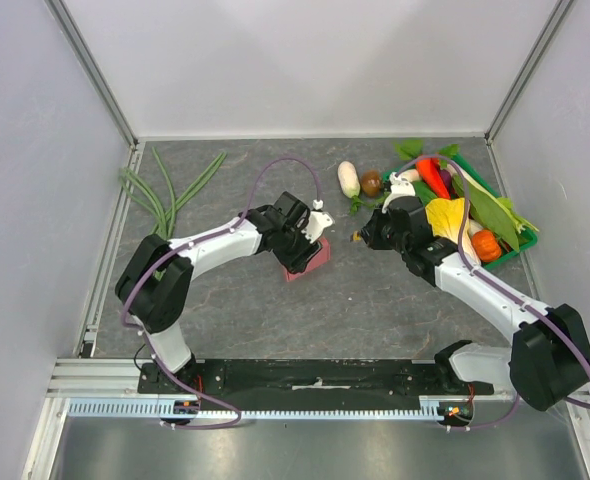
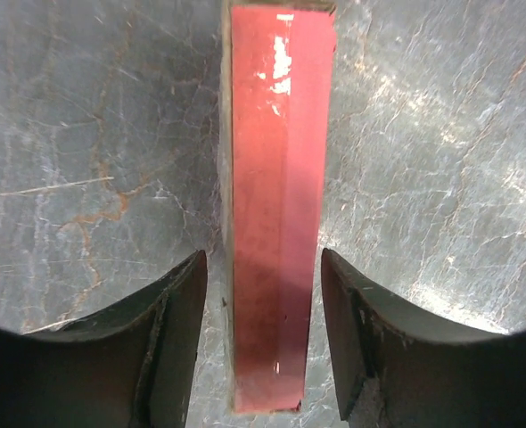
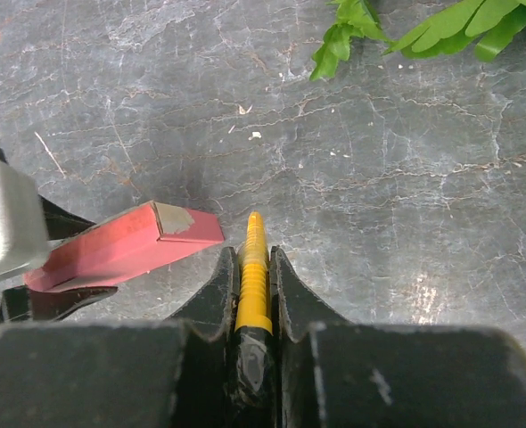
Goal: Unpack the express box
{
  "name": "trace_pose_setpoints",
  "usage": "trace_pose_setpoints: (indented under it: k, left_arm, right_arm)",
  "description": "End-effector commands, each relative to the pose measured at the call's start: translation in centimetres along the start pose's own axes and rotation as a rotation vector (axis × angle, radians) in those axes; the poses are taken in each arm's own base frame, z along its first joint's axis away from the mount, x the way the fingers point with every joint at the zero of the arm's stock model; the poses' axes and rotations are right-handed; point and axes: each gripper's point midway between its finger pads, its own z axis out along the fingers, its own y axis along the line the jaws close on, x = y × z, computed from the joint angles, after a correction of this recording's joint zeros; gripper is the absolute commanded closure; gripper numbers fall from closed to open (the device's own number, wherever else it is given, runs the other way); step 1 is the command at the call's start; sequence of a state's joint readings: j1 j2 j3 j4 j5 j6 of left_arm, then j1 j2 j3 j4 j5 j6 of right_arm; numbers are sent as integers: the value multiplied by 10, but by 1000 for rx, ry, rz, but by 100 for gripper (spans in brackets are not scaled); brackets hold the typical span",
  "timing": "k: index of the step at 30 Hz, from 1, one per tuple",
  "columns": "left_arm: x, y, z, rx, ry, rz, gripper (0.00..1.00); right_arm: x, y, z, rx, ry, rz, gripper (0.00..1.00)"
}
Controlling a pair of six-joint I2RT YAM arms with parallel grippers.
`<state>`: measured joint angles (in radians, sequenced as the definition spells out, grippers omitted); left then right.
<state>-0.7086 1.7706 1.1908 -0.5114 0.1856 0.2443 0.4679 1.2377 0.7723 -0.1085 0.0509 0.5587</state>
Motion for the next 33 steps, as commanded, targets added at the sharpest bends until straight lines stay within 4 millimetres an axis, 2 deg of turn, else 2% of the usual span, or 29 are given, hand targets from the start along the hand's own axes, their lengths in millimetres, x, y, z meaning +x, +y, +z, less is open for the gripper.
trace_pose_setpoints:
  k: [1, 6, 7, 15, 20, 21, 23, 24, 25, 28, 33]
  left_arm:
    - [-44, 5, -23, -46, -197, 23, 44]
    - [-35, 1, -10, -12, -163, 12, 52]
    - [-32, 1, -8, -8, -144, 8, 55]
    - [-36, -4, -2, 33, -141, 8, 64]
    - [-32, -9, -2, 59, -150, 54, 74]
    - [-33, -7, -3, 50, -160, 83, 78]
    - [-24, -6, -2, 39, -157, 110, 81]
    - [-29, -4, -7, 23, -185, 160, 84]
    - [-19, -4, -4, 17, -173, 176, 85]
    - [-14, -3, -7, 9, -192, 256, 86]
    - [-11, -7, -7, 23, -203, 286, 86]
  right_arm:
    - [-14, 12, -3, -56, -60, 19, 100]
    - [-11, 21, 1, -117, -43, 2, 100]
    - [-15, 28, 2, -149, -58, -1, 100]
    - [-18, 48, 8, -270, -88, 3, 100]
    - [-14, 51, 12, -290, -88, 9, 100]
    - [-15, 50, 12, -289, -94, 10, 100]
    - [-19, 49, 8, -282, -110, 14, 100]
    - [-17, 47, 6, -278, -111, 15, 100]
    - [-22, 46, 2, -271, -132, 24, 100]
    - [-21, 42, -5, -259, -138, 28, 100]
    - [-19, 41, -21, -275, -172, 33, 100]
